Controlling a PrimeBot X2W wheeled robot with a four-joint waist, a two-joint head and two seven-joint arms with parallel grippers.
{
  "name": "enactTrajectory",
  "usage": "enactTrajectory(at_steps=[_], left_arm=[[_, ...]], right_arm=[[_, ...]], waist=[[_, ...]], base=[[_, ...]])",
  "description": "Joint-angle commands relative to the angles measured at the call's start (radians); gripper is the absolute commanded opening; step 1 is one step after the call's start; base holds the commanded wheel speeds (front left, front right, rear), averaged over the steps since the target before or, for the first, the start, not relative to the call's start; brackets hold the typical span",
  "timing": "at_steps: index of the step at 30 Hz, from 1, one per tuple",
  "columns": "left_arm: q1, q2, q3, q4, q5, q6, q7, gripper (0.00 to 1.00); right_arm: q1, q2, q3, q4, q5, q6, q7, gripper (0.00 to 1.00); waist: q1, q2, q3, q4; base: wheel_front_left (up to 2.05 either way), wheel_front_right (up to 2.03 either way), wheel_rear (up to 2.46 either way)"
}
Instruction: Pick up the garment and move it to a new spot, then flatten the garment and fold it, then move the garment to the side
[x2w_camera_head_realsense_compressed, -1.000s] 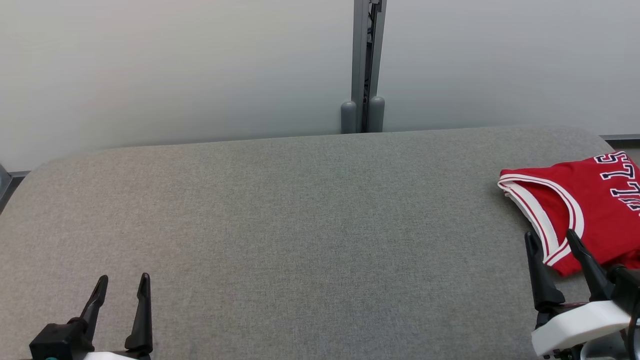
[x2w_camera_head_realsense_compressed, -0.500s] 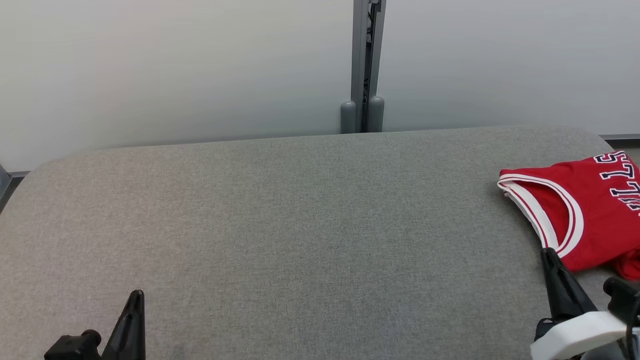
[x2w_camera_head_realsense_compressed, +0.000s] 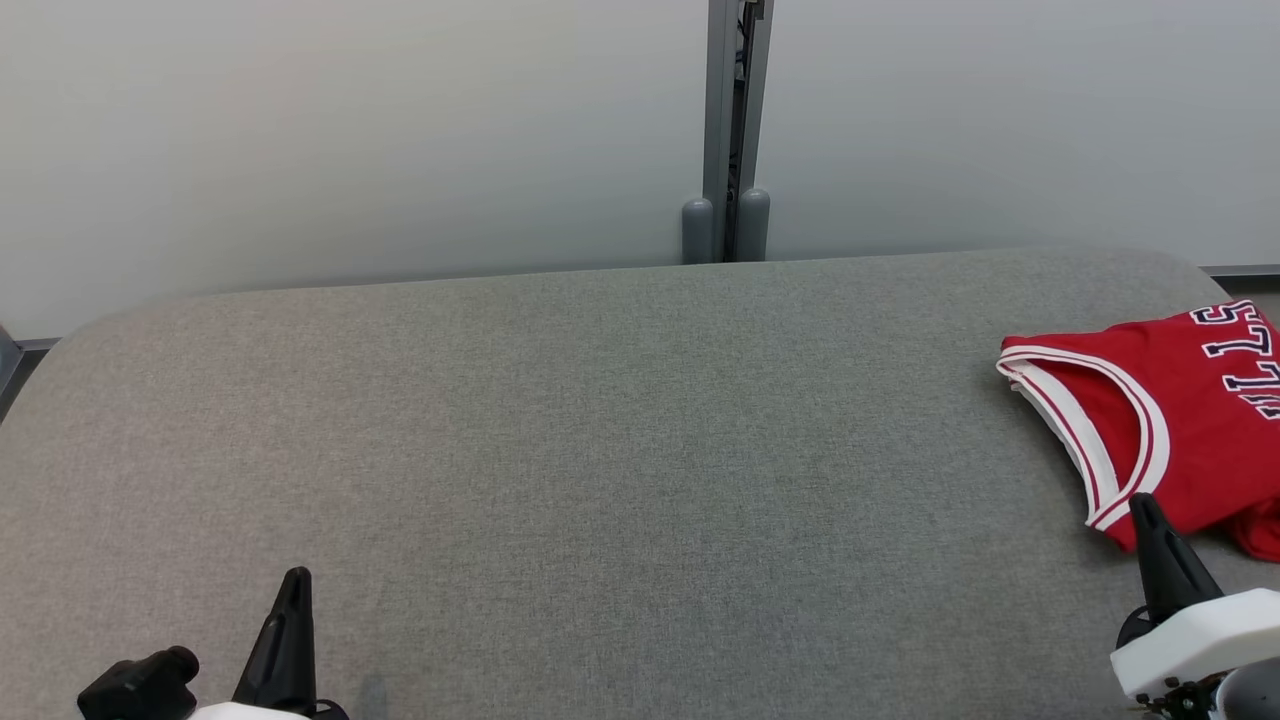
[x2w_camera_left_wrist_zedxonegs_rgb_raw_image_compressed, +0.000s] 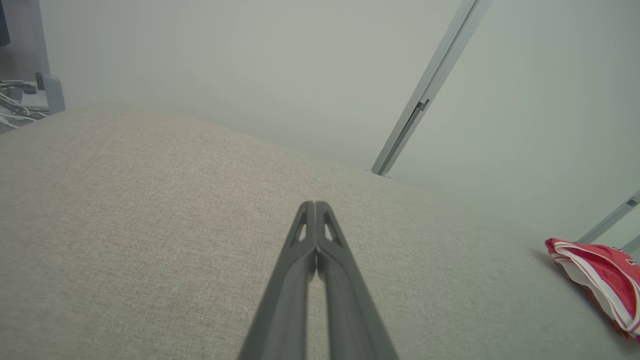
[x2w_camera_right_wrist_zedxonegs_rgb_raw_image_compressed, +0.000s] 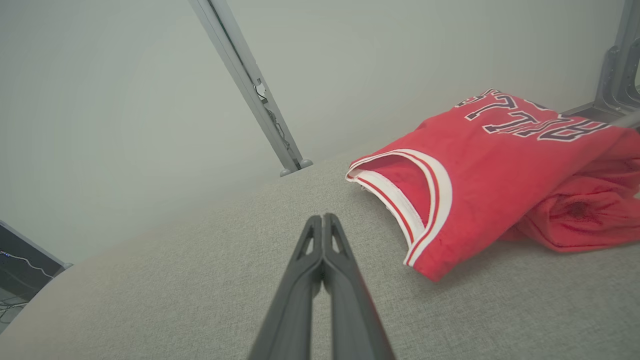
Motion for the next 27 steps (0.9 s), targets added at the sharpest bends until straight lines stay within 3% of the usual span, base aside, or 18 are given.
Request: enactTrajectory(at_steps=[1, 27], left_arm=[[-0.038, 0.006, 0.006, -0.005, -0.038, -0.013, -0.006, 0.00], [-0.124, -0.072, -0.008, 0.056, -0.351, -0.098, -0.025, 0.00]], right_arm=[[-0.038, -0.011, -0.019, 0.000, 0.040, 0.000, 0.017, 0.00], [-0.136, -0.025, -0.145, 0.120, 0.387, 0.000, 0.161, 0.00]], waist=[[0.0000, -0.0001, 0.000, 0.000], [0.0000, -0.0001, 0.010, 0.003]], base=[[0.00, 0.00, 0.00], [0.00, 0.00, 0.00]])
